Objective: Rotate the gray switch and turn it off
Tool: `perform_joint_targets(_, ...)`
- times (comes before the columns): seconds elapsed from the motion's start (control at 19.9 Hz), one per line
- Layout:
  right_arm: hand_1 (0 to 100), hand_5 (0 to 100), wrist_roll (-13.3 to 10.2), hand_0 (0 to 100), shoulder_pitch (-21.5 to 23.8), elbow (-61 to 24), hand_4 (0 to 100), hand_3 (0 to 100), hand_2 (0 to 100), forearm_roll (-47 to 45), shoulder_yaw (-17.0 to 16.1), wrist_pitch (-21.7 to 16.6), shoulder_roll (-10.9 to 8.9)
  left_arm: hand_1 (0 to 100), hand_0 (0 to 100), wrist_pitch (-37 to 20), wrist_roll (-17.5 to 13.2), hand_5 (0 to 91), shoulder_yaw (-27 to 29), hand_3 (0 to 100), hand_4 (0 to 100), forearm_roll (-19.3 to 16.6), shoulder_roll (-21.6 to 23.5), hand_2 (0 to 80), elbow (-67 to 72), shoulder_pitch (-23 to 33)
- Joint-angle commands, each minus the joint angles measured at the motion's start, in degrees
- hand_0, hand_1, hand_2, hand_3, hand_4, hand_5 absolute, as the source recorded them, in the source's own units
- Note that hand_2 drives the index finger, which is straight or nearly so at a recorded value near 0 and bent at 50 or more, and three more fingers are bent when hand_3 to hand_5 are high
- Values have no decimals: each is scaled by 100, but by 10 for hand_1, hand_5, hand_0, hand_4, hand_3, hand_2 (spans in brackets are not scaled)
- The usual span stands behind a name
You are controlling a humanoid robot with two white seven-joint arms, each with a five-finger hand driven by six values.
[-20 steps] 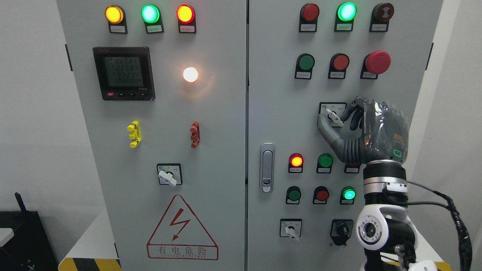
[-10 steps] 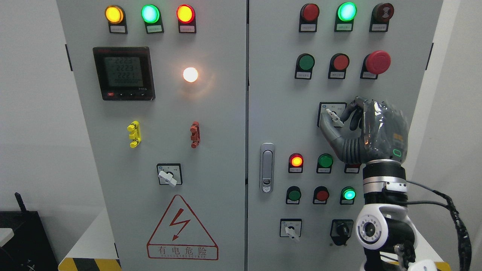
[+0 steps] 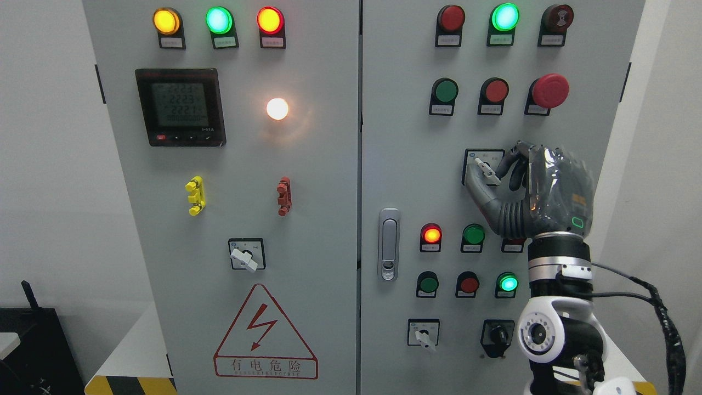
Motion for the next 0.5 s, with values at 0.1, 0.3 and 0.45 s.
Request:
perform_joint_targets(0.1, 430, 1000, -2, 430, -1, 45, 904, 929, 698, -19, 2, 2, 4, 389, 120, 3, 3, 0, -9, 0, 0, 0, 0, 0, 79, 0)
perform_joint_targets(0.3, 426, 1000, -2, 459, -9, 45, 905, 930, 698, -27, 2, 2, 4, 389, 120, 3, 3, 0, -9, 0, 0, 0, 0, 0, 79, 0)
perform_joint_targets(0.45, 430, 1000, -2, 474, -1, 54, 906, 933, 698, -27, 2, 2, 4, 389, 120, 3, 3, 0, -9, 0, 0, 0, 0, 0, 79, 0)
